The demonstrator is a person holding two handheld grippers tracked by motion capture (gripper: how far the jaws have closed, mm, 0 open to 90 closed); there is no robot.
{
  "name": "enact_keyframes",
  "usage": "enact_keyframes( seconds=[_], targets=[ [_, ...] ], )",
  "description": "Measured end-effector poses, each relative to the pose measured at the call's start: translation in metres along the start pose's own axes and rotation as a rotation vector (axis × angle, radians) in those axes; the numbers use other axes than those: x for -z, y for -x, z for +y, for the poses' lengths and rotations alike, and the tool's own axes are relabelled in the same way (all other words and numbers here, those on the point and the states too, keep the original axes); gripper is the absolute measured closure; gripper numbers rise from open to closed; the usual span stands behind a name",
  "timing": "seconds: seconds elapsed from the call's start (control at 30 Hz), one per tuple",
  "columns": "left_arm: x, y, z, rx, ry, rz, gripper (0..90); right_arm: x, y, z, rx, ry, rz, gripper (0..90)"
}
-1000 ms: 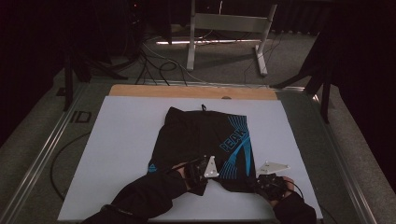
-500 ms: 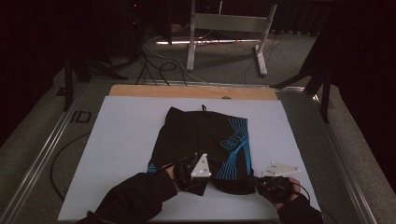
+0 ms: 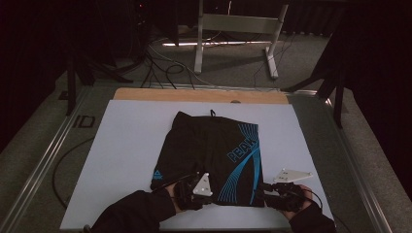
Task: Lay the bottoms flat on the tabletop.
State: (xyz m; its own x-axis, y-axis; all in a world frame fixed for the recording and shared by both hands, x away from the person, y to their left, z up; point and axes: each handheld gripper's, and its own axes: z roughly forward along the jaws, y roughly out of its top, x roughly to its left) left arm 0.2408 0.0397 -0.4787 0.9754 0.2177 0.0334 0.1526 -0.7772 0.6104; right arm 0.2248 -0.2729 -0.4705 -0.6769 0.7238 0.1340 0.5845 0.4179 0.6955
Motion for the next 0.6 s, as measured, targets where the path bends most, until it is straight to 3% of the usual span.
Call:
enact_keyframes(
  seconds=[0.13, 0.23, 0.33, 0.47, 0.6],
  targets=[
    [-0.001, 0.000, -0.005, 0.011, 0.034, -0.006, 53.0, 0.001, 0.003, -0.001, -0.010, 0.021, -0.035, 56.6],
    [-0.007, 0.001, -0.005, -0.004, 0.028, 0.003, 51.2, 0.001, 0.003, -0.001, -0.007, 0.032, -0.037, 55.8],
    [-0.012, -0.001, -0.005, -0.013, 0.017, 0.027, 55.0, 0.000, 0.003, 0.000, -0.014, 0.037, -0.048, 56.5],
    [-0.018, -0.002, -0.006, -0.020, -0.006, 0.052, 72.3, -0.003, 0.002, -0.001, 0.002, 0.026, -0.035, 60.7],
    [-0.017, -0.004, -0.008, -0.007, -0.015, 0.051, 79.5, -0.010, -0.001, -0.004, 0.034, -0.037, -0.003, 67.1]
  ],
)
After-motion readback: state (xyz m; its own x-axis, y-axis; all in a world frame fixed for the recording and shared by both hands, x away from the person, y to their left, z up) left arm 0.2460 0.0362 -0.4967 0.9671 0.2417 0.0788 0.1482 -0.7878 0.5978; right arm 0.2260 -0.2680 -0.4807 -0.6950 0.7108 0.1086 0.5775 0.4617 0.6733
